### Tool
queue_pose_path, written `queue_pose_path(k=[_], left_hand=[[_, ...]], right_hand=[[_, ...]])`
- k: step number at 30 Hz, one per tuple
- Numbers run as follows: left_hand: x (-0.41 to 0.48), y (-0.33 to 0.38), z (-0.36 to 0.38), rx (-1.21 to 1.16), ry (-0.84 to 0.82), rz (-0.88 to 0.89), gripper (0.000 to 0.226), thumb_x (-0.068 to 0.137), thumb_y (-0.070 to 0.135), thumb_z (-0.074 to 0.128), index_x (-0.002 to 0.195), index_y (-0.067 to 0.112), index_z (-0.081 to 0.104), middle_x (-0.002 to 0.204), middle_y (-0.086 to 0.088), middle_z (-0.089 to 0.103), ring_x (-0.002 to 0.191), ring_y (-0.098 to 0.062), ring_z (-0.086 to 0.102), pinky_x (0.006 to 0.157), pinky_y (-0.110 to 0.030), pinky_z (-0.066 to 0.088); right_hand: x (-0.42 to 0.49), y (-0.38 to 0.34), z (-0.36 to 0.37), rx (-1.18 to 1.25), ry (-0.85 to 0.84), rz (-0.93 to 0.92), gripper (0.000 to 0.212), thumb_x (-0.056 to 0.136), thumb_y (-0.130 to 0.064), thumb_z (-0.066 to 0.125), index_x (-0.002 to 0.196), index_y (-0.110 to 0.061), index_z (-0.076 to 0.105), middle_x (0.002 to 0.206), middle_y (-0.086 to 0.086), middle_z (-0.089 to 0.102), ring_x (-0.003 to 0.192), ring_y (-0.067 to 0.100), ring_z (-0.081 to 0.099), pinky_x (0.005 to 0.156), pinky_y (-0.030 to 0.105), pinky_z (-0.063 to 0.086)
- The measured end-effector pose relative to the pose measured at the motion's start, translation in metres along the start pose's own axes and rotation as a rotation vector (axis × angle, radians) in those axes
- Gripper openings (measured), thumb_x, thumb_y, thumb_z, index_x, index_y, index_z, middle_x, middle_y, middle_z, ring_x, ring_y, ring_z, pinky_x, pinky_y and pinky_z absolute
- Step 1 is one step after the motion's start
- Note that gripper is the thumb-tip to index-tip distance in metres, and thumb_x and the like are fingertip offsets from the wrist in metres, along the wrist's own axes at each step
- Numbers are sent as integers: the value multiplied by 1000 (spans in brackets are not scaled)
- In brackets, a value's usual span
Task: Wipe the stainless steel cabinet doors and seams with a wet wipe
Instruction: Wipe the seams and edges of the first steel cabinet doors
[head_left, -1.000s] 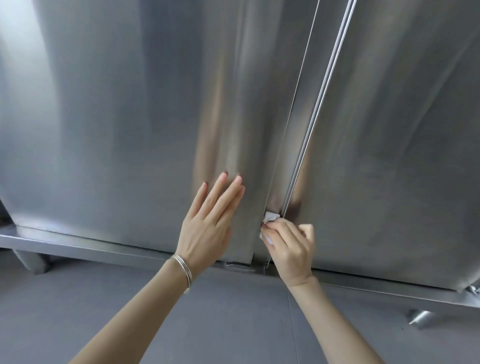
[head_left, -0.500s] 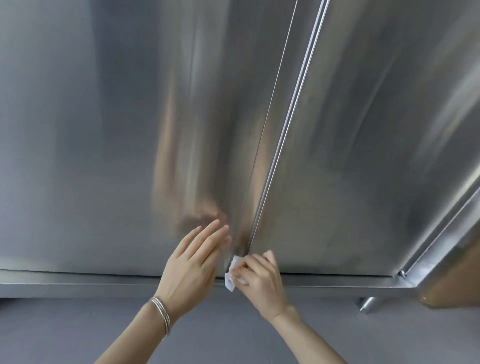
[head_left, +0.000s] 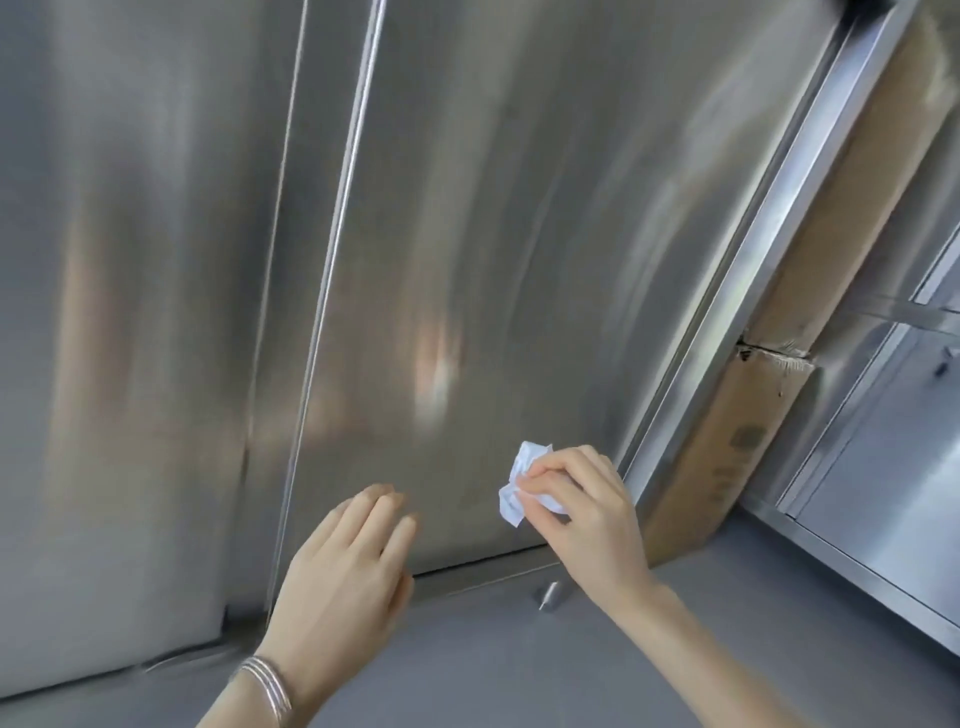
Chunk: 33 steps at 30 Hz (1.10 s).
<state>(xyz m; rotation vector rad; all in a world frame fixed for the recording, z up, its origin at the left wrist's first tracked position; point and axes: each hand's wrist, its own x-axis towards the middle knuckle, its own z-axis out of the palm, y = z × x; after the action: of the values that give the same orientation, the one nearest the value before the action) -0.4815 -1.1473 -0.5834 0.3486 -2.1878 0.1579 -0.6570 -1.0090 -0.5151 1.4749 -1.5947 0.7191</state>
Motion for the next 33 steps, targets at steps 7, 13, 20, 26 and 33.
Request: queue_pose_path(k=[7, 13, 20, 26, 33], left_hand=[[76, 60, 51, 170, -186, 23, 69, 49, 12, 77, 117, 3, 67, 134, -17, 56, 128, -37, 49, 100, -55, 45], [123, 103, 103, 274, -159, 137, 69, 61, 15, 66, 129, 7, 59, 146, -10, 45, 139, -32, 35, 108, -54, 28], [245, 145, 119, 536, -63, 147, 70, 72, 28, 61, 138, 7, 49, 152, -6, 36, 142, -27, 30, 115, -53, 26], [311, 169, 125, 771, -154, -66, 92, 83, 65, 43, 151, 15, 8, 161, -4, 7, 147, -33, 4, 104, -76, 17], [310, 167, 123, 976, -250, -94, 108, 82, 77, 33, 145, 13, -26, 158, -3, -23, 146, -31, -11, 98, -80, 16]], right_hand=[[-23, 88, 7, 50, 139, 250, 6, 75, -2, 69, 73, -7, 70, 79, 0, 63, 76, 21, 55, 68, 24, 44], [-16, 161, 14, 89, 240, 266, 5, 77, -8, 69, 73, -8, 71, 79, -1, 63, 75, 20, 55, 70, 21, 42], [37, 252, 4, 133, 443, 202, 5, 76, 0, 73, 76, -4, 71, 81, 5, 63, 76, 24, 54, 70, 26, 43], [60, 301, 6, 271, 591, 267, 7, 75, 3, 76, 76, -3, 71, 83, 6, 65, 76, 21, 54, 76, 11, 38], [75, 289, 14, 399, 637, 291, 12, 70, 5, 78, 76, -4, 73, 82, 4, 68, 79, 13, 56, 75, 11, 42]])
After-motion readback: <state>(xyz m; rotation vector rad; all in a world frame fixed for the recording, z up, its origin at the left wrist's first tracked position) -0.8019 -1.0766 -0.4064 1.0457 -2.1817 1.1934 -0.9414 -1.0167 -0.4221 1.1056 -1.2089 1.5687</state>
